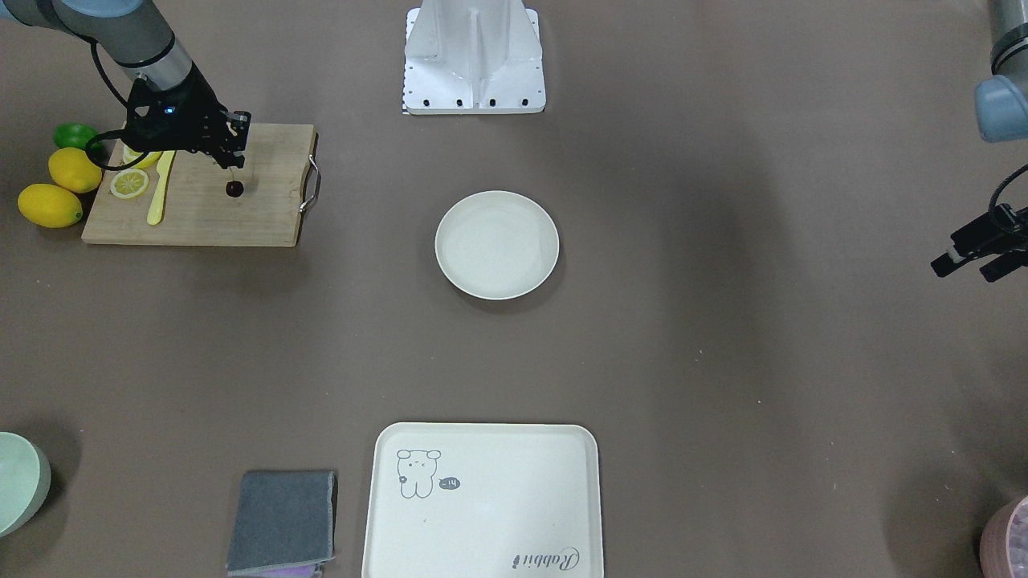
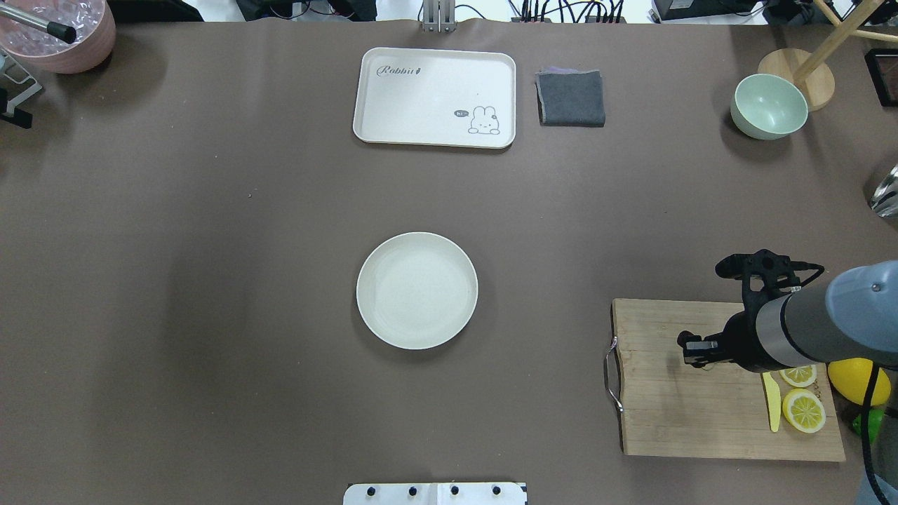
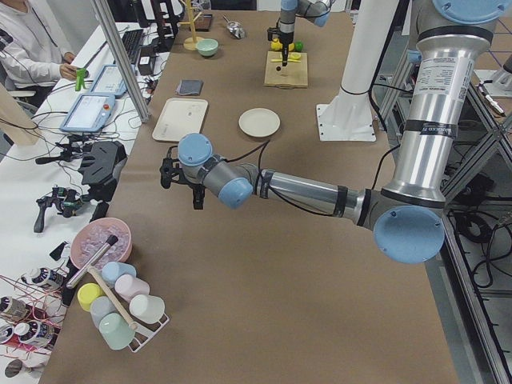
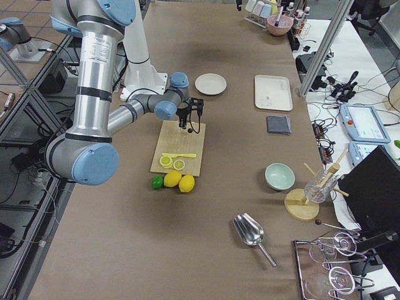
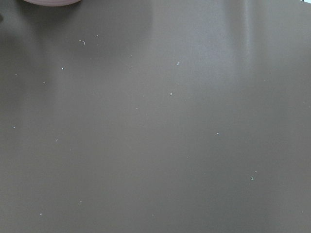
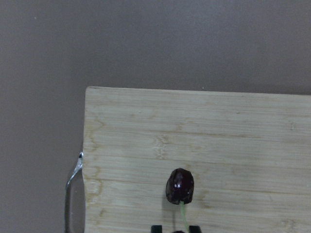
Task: Place red cherry on plate
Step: 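Carry the cherry with the right gripper over the white plate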
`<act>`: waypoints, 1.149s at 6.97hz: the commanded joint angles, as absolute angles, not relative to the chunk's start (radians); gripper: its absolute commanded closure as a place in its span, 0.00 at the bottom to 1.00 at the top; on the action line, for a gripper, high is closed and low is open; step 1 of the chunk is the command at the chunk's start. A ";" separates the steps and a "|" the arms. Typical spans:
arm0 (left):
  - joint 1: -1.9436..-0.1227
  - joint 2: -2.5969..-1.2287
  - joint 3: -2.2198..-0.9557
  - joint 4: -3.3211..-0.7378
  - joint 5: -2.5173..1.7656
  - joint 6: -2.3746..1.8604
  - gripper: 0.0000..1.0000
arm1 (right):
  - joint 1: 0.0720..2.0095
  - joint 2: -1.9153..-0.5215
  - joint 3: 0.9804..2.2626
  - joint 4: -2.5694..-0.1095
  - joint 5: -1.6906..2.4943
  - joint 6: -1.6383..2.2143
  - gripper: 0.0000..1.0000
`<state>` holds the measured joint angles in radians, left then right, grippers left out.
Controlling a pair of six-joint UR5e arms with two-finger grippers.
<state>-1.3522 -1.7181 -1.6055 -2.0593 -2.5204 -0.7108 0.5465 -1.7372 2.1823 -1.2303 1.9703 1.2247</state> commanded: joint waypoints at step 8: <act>-1.351 -1.717 -1.620 -2.063 -2.511 -0.712 0.02 | 0.685 -0.794 2.185 -2.304 2.037 1.118 1.00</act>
